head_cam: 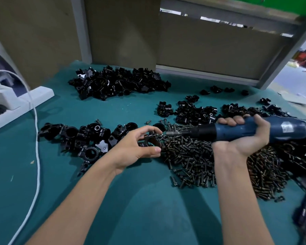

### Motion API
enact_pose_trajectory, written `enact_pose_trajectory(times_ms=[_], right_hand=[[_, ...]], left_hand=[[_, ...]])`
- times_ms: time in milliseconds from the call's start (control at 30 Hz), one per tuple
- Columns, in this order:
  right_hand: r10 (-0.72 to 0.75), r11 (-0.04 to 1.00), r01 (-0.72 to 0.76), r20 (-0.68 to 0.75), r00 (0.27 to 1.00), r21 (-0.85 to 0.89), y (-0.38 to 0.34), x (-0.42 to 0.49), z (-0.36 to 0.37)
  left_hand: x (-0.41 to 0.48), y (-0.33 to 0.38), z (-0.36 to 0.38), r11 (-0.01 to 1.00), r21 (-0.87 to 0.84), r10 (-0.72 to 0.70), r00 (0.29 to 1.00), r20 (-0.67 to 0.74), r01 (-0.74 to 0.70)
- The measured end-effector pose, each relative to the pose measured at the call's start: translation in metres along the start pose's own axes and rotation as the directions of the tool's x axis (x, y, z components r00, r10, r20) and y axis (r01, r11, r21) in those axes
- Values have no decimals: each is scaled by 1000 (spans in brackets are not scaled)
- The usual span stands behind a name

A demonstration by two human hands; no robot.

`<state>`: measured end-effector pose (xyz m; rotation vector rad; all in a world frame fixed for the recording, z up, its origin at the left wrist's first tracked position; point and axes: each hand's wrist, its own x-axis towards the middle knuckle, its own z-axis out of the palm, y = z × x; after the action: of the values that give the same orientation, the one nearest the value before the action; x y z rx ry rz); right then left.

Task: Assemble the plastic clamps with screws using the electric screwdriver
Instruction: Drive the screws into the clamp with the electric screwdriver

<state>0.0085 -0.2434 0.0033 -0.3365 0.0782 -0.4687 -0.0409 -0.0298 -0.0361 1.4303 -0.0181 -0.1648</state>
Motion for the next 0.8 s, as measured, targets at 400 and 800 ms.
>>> enact_pose_trajectory(times_ms=[400, 800], right_hand=[[173, 985, -171, 56, 983, -35, 22, 1, 16], [189, 981, -184, 85, 978, -62, 23, 3, 13]], left_hand=[[2, -2, -10, 990, -117, -70, 993, 90, 80], [-1, -3, -10, 996, 35, -82, 992, 91, 79]])
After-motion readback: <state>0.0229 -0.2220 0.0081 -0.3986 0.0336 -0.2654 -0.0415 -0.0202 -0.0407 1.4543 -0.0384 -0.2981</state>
